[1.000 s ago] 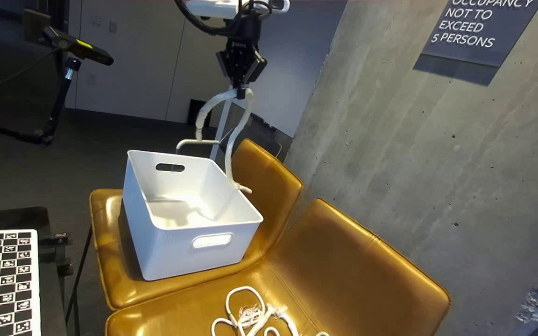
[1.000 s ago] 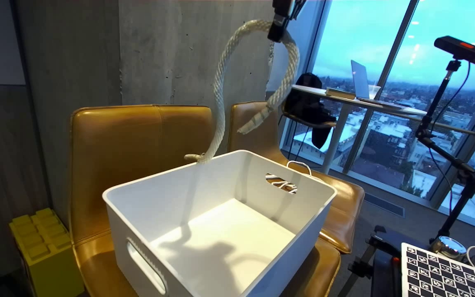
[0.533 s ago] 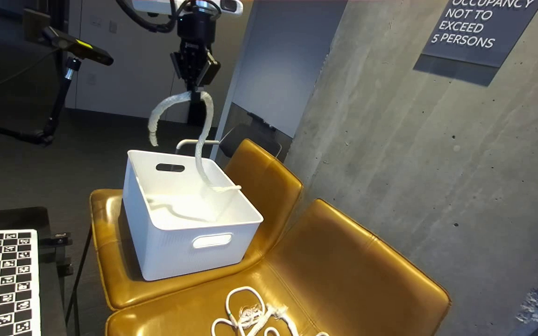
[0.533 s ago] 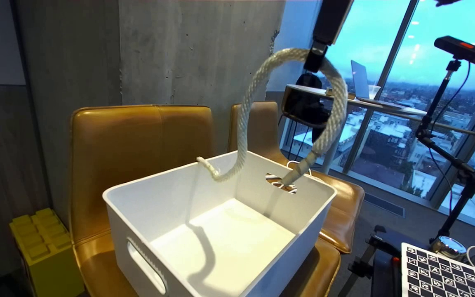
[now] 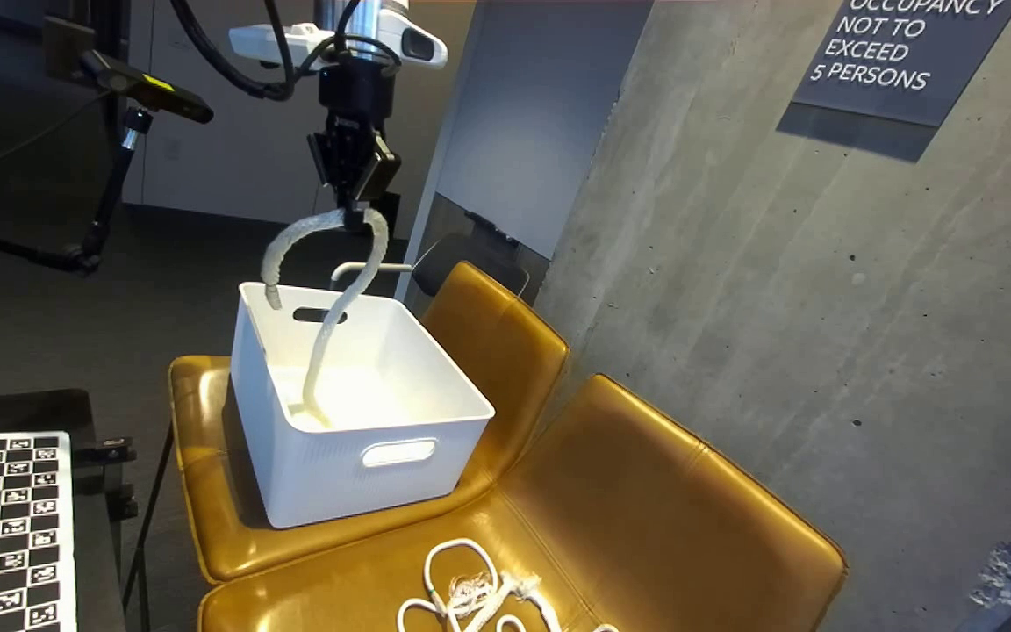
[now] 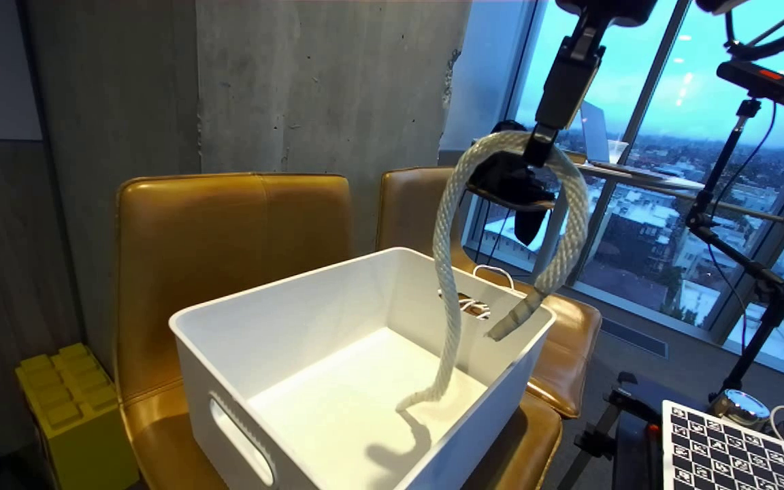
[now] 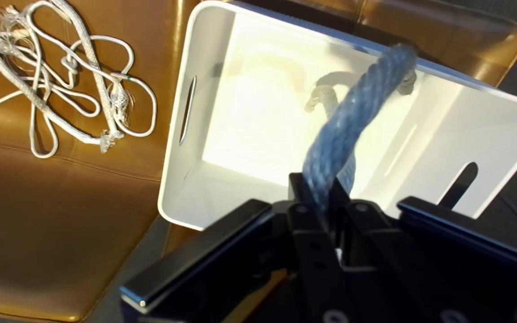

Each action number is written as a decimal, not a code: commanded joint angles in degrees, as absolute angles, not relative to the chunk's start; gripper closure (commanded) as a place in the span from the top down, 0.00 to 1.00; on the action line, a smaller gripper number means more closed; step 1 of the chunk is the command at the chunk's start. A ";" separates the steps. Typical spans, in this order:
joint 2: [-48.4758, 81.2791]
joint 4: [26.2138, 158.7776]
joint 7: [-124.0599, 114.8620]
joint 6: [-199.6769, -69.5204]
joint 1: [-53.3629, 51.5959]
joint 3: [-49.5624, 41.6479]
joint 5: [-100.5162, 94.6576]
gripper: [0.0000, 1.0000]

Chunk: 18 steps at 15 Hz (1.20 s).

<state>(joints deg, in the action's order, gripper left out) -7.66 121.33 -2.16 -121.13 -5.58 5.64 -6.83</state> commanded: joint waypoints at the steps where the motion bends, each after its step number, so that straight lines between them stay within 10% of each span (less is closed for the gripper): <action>1: -6.10 120.51 -0.62 -123.68 -4.04 3.98 -5.44 0.03; 4: -3.35 119.42 0.22 -127.12 -2.95 2.76 -5.04 0.08; 5: -2.62 119.24 0.73 -128.37 -2.62 2.34 -4.55 0.36; 14: -0.17 121.57 9.27 -132.54 2.63 -2.88 -2.35 0.95; 18: 1.67 124.62 15.01 -133.44 6.62 -6.62 -2.71 1.00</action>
<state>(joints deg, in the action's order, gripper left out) 0.66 122.44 10.40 -130.94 4.46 -4.63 -4.14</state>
